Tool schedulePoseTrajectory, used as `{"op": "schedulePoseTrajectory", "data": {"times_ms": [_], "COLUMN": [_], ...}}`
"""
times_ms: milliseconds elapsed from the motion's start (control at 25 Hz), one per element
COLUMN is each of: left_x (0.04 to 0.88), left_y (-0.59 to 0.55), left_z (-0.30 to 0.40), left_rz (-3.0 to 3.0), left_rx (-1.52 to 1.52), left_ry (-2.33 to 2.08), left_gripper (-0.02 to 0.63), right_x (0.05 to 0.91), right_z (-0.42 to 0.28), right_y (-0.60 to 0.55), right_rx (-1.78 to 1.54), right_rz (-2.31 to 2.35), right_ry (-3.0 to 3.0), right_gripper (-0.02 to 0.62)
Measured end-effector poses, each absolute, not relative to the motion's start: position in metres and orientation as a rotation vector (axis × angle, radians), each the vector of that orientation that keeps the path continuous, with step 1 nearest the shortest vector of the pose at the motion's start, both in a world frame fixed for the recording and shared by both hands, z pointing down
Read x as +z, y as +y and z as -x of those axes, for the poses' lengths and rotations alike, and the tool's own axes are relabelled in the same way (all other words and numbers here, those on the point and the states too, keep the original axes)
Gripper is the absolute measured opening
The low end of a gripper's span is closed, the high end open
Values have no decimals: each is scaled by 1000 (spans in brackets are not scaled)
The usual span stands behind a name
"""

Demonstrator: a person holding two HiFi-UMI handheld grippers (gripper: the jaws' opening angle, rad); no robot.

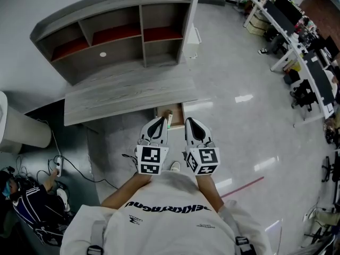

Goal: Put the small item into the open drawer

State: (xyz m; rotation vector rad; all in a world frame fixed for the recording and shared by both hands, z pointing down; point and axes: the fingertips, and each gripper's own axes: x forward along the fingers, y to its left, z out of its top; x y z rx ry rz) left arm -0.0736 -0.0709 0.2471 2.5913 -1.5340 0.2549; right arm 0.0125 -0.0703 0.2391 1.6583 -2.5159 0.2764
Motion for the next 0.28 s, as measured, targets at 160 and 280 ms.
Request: {"op": "schedulePoseTrajectory", "data": {"times_ms": [160, 280], "left_x": [250, 252], "left_y": [-72, -71], "left_z": [68, 64], "left_rz": [-2595, -2594], "left_rx": [253, 258], "left_ry": [-1530, -1531], "left_gripper": [15, 15], "right_x": [242, 244], "right_z": [-18, -21], "right_y": [-71, -70], "right_rx": [277, 282], "right_rz": [-1659, -1655], "right_ry": [-2517, -2517], "right_gripper": [32, 32]}}
